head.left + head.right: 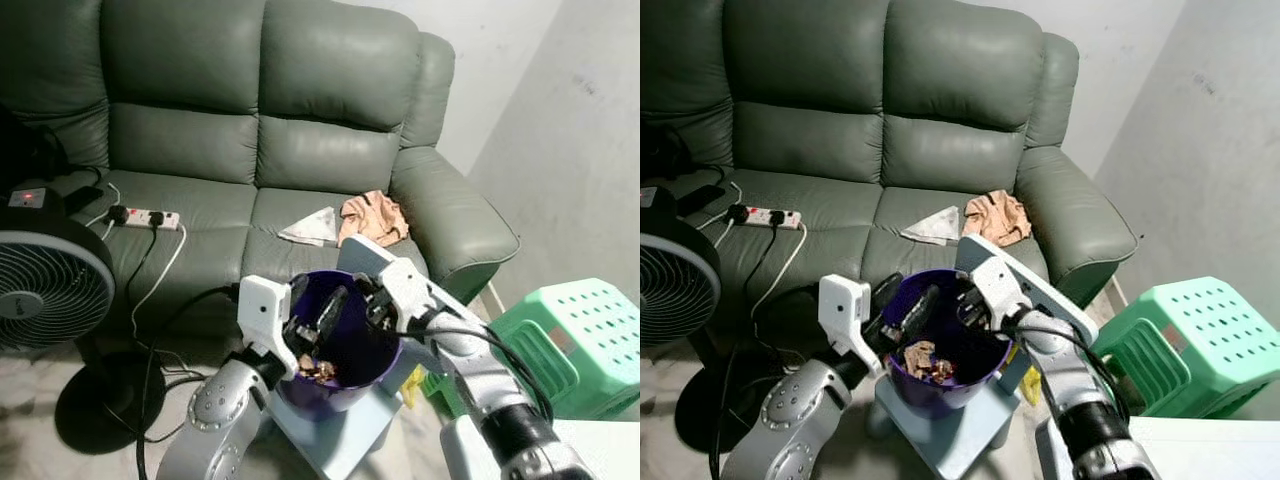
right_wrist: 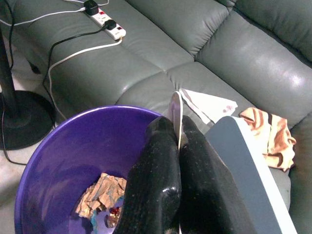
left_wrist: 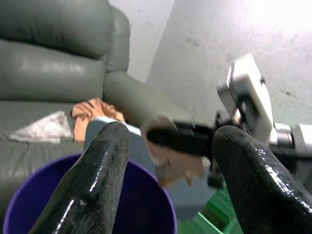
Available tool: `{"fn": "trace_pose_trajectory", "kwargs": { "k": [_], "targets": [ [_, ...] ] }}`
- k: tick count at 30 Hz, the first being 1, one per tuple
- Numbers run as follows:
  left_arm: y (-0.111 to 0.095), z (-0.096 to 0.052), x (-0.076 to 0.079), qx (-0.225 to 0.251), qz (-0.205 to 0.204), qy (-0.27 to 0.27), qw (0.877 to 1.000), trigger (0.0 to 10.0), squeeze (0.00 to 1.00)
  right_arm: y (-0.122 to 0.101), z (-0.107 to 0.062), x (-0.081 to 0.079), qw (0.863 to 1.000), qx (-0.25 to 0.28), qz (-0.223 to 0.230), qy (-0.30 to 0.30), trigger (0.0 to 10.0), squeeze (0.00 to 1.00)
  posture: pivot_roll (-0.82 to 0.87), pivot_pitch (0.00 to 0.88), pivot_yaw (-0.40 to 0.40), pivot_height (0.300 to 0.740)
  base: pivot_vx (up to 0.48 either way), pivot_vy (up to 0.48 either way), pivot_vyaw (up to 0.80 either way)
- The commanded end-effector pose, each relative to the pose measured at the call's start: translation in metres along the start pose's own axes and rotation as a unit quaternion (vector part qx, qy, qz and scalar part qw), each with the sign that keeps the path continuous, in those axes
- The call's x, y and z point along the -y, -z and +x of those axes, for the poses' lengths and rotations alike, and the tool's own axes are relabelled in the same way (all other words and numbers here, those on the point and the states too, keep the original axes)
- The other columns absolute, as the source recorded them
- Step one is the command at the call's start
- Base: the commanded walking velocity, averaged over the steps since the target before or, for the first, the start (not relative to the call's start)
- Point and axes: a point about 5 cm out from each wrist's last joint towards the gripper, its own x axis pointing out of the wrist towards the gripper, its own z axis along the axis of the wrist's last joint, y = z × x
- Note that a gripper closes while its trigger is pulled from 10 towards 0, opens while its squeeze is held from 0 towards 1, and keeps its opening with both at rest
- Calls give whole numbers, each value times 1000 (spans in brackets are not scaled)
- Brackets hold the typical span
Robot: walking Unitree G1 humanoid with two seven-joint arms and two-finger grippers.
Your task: Picking trash to rubbish bin
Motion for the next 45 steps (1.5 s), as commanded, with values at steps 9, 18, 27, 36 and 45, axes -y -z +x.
{"fn": "trace_pose_trajectory", "kwargs": {
  "k": [9,18,27,36,45],
  "targets": [
    [13,-23,13,-33,-28,-26,999,10000,0,0,7,4,999,-15,-20,-23,10000,0,88,76,-205,740,0,0,0],
    [8,-34,21,-23,-51,-49,997,10000,0,8,8,-1,996,-43,-40,-60,10000,0,104,119,-248,740,0,0,0],
    [2,-36,27,-13,-57,-60,996,10000,0,11,15,-15,991,-62,-71,-95,10000,0,125,131,-274,740,0,0,0],
    [-2,-35,27,-6,-59,-72,996,10000,0,-5,29,-37,994,-16,1,-111,10000,0,139,135,-282,740,0,0,0],
    [-3,-32,27,-3,-63,-69,996,10000,0,-25,38,-46,992,54,102,-46,10000,0,131,136,-279,740,0,0,0]
  ]
}}
